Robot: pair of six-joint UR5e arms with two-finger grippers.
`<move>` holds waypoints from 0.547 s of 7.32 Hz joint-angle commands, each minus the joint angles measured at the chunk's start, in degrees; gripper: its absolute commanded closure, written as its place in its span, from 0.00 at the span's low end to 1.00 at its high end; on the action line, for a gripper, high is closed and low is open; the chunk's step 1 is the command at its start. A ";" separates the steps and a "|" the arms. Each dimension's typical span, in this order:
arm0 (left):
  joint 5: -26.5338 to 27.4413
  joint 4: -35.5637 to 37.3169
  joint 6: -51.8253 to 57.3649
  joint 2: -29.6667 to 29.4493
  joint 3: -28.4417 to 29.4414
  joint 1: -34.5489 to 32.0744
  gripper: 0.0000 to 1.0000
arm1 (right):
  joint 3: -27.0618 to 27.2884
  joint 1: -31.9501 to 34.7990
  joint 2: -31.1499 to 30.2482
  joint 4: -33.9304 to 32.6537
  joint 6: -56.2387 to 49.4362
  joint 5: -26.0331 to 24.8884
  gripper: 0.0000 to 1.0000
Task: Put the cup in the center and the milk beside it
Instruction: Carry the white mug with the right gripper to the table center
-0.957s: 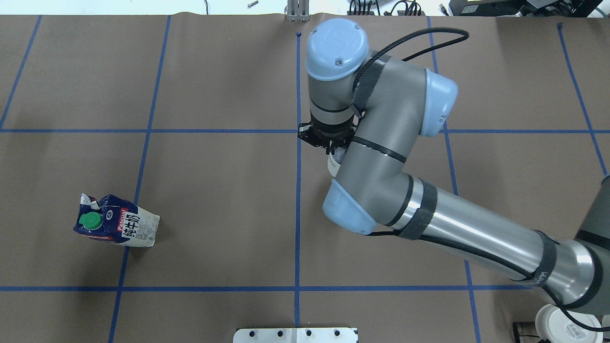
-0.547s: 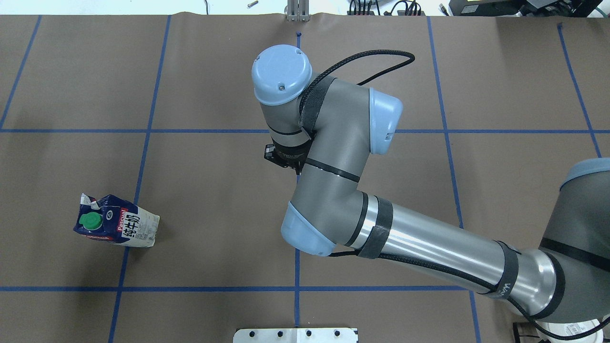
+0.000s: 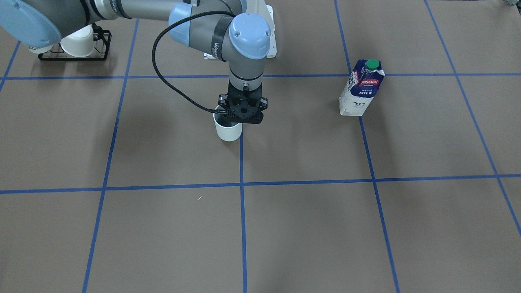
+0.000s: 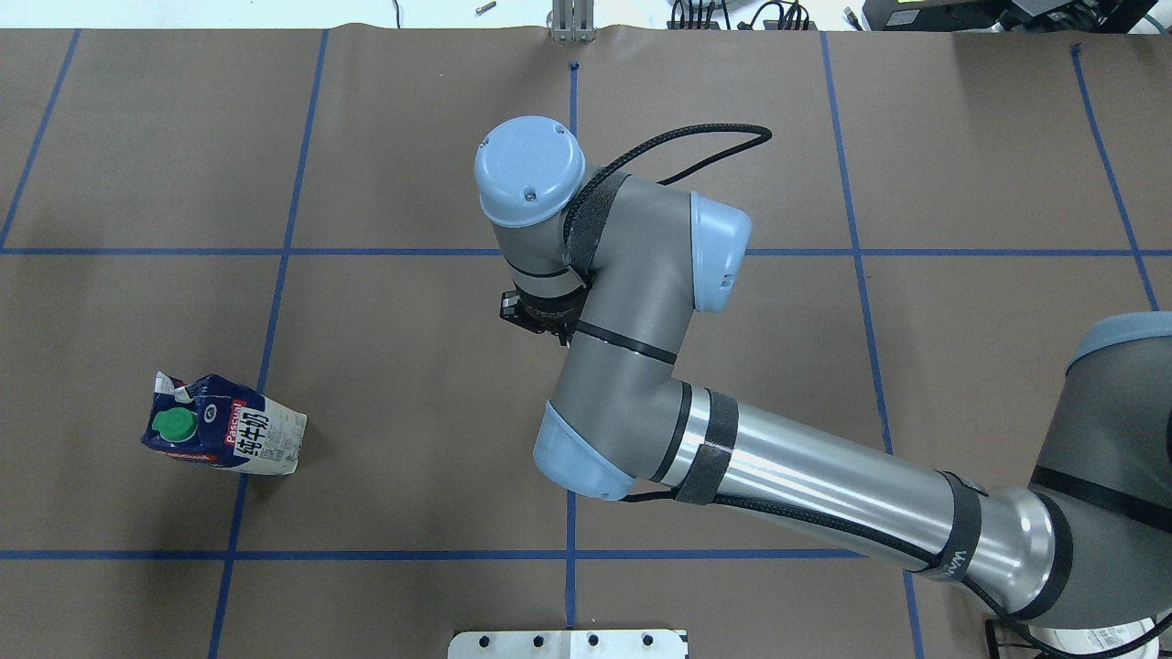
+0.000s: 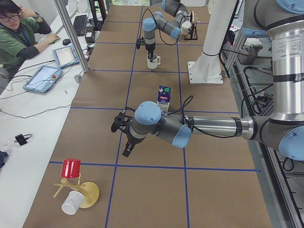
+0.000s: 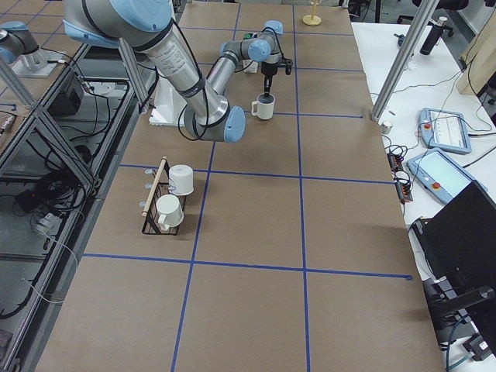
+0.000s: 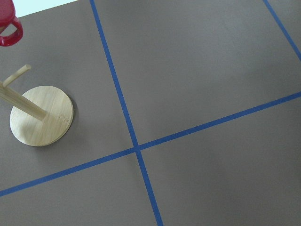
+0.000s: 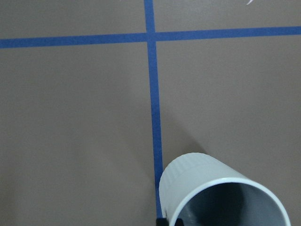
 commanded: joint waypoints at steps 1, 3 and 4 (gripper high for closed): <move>0.00 0.00 0.00 0.01 0.07 0.00 0.02 | -0.57 -0.68 -0.49 1.09 -0.10 -0.40 1.00; 0.00 0.00 0.09 0.01 0.16 0.00 0.02 | -0.66 -0.77 -0.76 1.09 -0.19 -0.84 0.61; 0.00 0.00 0.09 0.01 0.25 -0.09 0.02 | -0.49 -0.68 -0.58 1.09 -0.19 -1.62 0.44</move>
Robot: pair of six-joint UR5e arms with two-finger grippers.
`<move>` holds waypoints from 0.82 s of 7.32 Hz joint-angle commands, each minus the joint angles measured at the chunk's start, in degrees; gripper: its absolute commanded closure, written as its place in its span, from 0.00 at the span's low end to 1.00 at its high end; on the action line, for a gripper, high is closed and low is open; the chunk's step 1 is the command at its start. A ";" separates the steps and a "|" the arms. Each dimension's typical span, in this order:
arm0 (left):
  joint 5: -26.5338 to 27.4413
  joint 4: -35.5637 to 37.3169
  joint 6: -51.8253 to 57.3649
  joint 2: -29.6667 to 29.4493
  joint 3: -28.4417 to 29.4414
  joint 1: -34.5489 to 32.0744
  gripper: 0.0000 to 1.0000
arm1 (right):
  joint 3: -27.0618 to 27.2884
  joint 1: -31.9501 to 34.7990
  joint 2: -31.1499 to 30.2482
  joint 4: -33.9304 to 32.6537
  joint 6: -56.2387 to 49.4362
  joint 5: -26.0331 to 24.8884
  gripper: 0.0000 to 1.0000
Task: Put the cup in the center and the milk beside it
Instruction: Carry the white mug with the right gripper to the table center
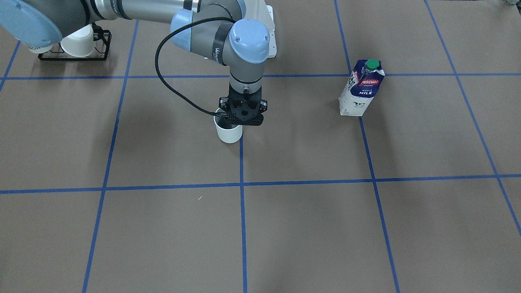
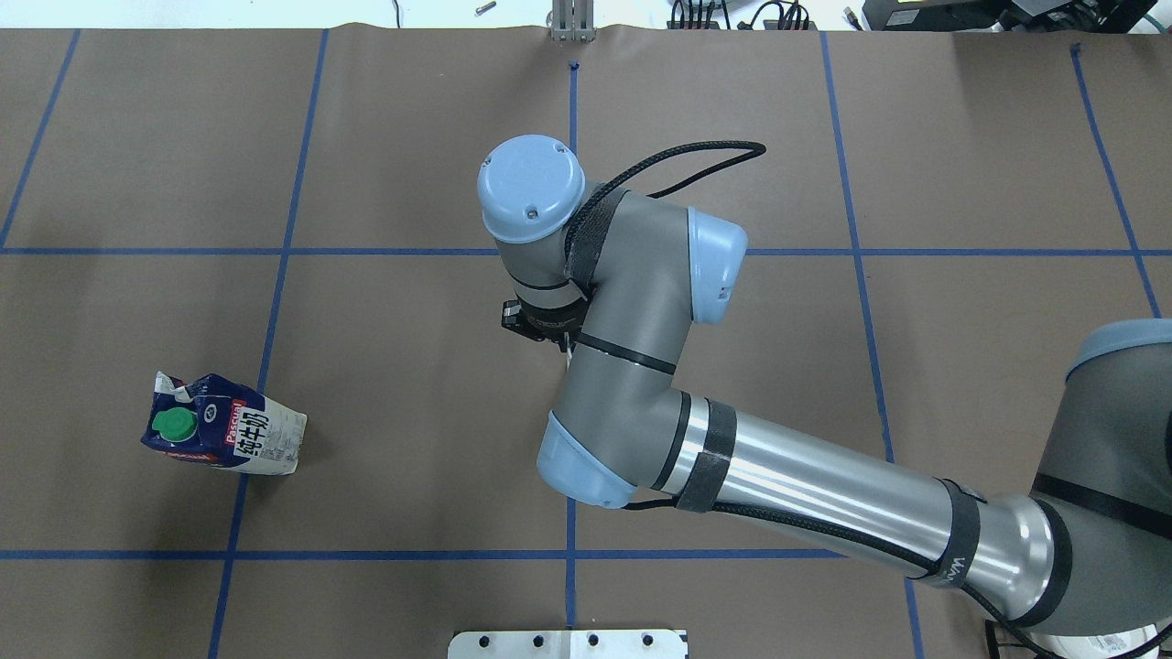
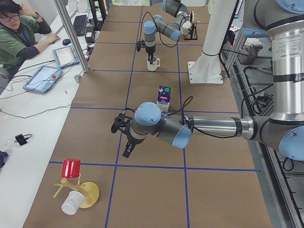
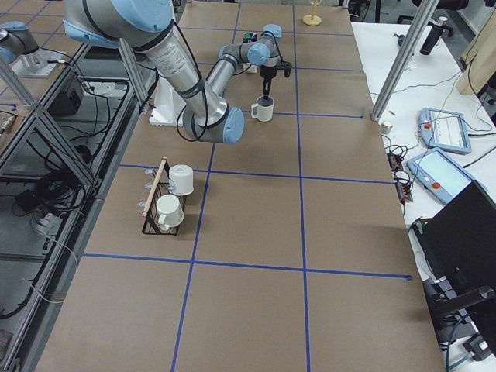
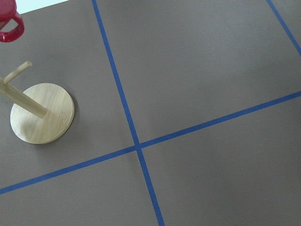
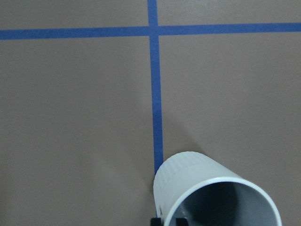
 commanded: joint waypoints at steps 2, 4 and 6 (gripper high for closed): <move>0.00 0.00 -0.14 -0.09 -0.01 0.01 0.02 | 5.95 3.48 0.58 -0.42 -0.19 -1.00 0.01; 0.00 -0.09 -0.32 -0.26 -1.06 -0.07 0.02 | 9.40 13.66 -1.16 -0.42 -3.84 5.31 0.00; -0.09 0.09 -3.91 -3.93 -2.47 0.01 0.02 | 14.76 24.90 -12.63 -0.08 -21.27 7.34 0.00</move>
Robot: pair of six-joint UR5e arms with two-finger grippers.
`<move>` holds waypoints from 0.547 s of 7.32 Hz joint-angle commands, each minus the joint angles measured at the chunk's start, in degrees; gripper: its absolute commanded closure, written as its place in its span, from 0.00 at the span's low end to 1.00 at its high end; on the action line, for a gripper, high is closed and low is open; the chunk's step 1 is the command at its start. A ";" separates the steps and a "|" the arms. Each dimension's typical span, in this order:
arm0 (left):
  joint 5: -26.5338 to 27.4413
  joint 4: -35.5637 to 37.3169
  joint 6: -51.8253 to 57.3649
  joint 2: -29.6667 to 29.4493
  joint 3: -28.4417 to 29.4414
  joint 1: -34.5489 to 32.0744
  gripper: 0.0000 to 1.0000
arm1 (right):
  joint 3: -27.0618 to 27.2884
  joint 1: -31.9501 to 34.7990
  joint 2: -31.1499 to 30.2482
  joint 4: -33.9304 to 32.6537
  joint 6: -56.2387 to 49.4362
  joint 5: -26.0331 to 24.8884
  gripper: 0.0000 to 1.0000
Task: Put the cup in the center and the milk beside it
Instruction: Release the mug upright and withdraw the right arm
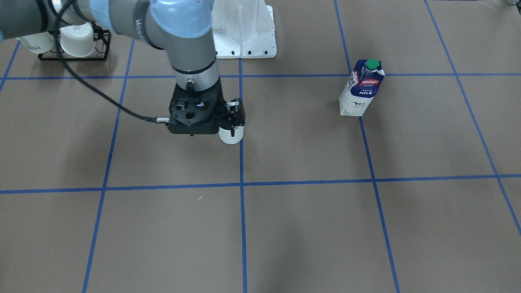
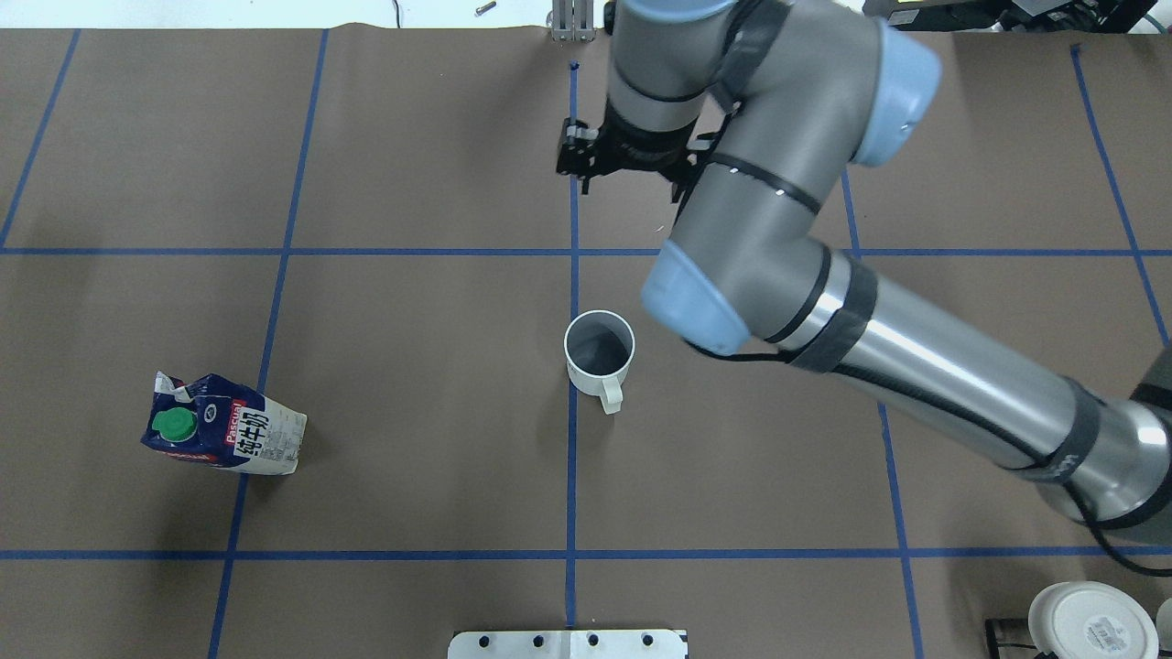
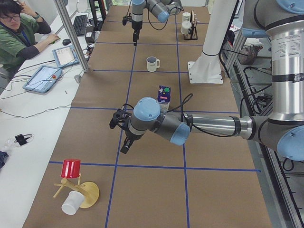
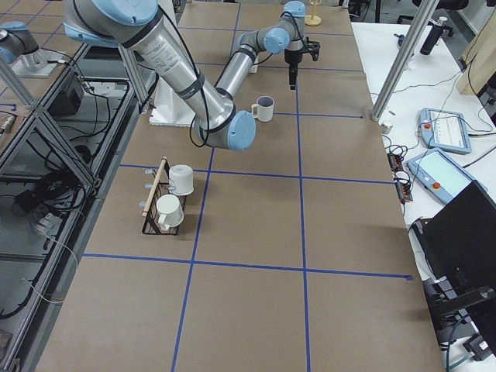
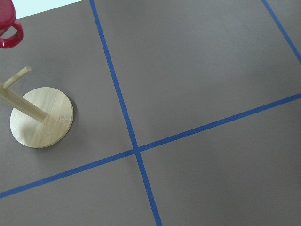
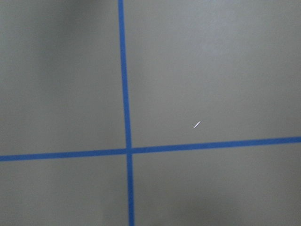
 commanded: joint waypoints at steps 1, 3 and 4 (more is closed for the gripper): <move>-0.10 -0.05 -2.04 -2.32 -0.79 0.11 0.02 | 3.20 14.87 -12.35 0.53 -23.16 6.04 0.00; -4.47 -1.72 -3.96 -2.75 -4.12 2.03 0.01 | 2.50 27.98 -23.68 1.32 -48.92 13.78 0.00; -5.02 -1.54 -5.28 -5.28 -4.48 5.27 0.01 | 2.50 32.04 -29.22 1.41 -55.22 13.90 0.00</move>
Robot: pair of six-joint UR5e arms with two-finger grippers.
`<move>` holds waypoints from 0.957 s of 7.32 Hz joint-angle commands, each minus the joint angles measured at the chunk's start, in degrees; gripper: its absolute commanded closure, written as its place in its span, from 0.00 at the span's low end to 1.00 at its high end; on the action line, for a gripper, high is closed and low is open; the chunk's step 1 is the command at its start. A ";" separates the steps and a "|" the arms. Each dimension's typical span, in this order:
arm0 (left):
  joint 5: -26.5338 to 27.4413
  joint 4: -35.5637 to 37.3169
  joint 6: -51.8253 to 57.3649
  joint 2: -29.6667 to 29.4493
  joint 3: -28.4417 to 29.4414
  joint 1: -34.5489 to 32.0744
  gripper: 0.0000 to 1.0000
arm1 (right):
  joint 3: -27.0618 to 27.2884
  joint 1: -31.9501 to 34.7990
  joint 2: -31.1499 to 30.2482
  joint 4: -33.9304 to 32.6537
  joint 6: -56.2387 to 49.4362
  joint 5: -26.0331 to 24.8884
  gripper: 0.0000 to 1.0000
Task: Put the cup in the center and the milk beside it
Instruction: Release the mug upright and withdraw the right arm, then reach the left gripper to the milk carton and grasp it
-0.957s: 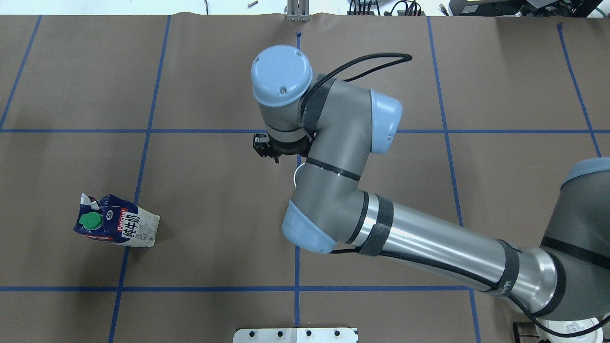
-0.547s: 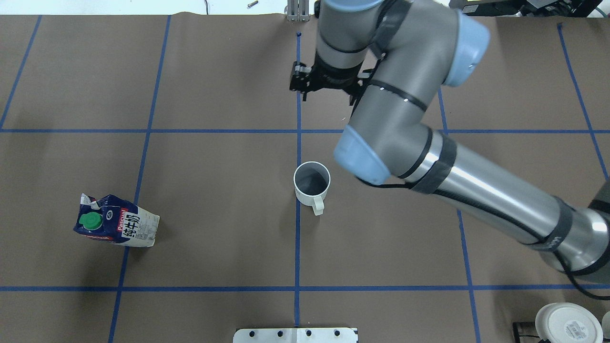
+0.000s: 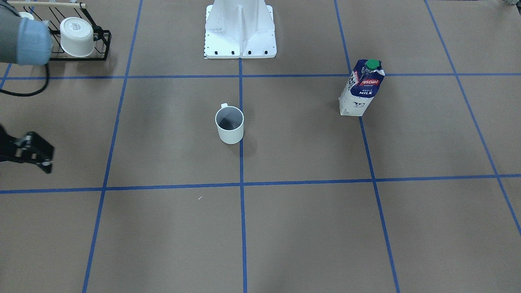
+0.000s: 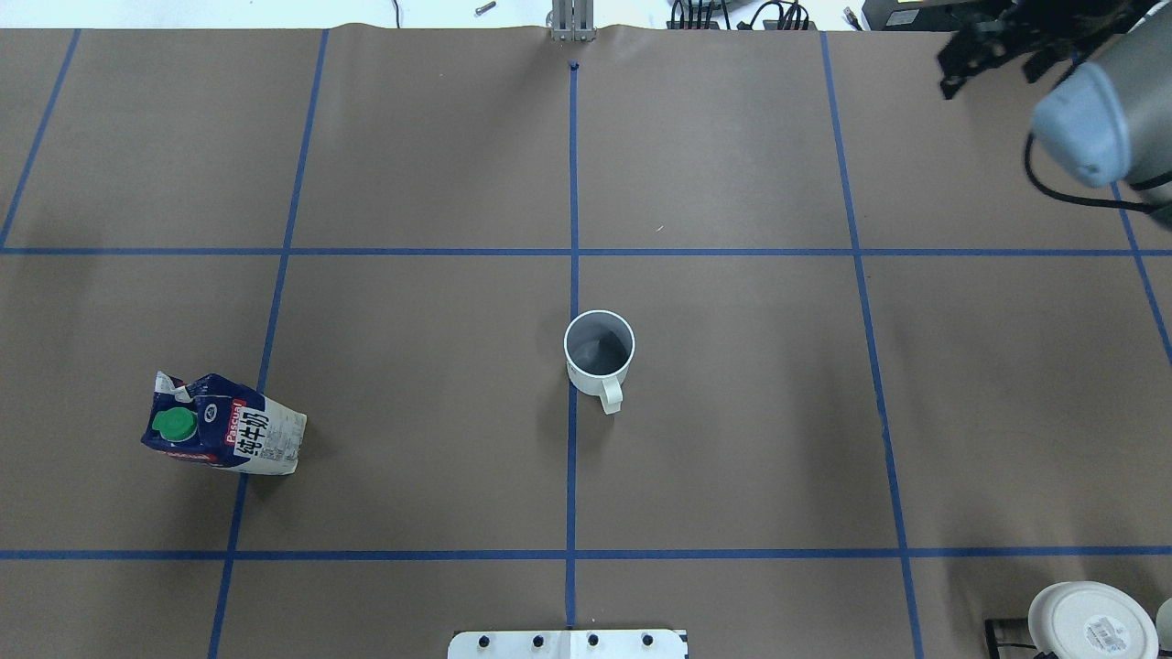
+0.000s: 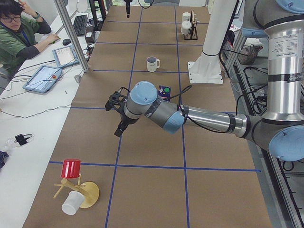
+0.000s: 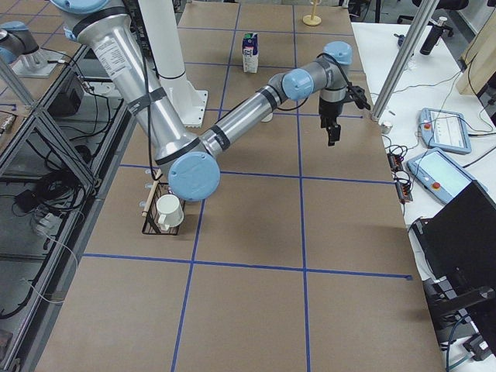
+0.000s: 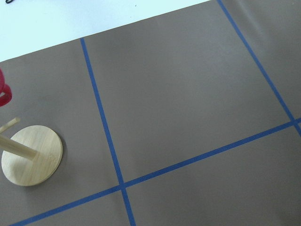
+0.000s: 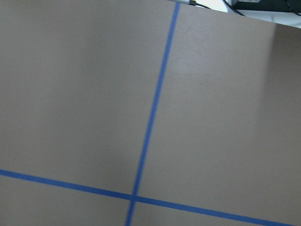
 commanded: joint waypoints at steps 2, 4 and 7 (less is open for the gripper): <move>-1.34 -0.03 -15.66 -2.67 -6.39 9.32 0.00 | 0.40 13.30 -16.94 0.44 -19.73 1.66 0.00; -0.55 0.58 -29.44 -2.67 -12.37 19.32 0.00 | -0.03 17.53 -28.64 3.49 -27.22 1.31 0.00; 15.03 0.58 -42.13 -0.56 -16.17 35.22 0.01 | -0.73 19.04 -33.35 10.37 -28.65 3.06 0.00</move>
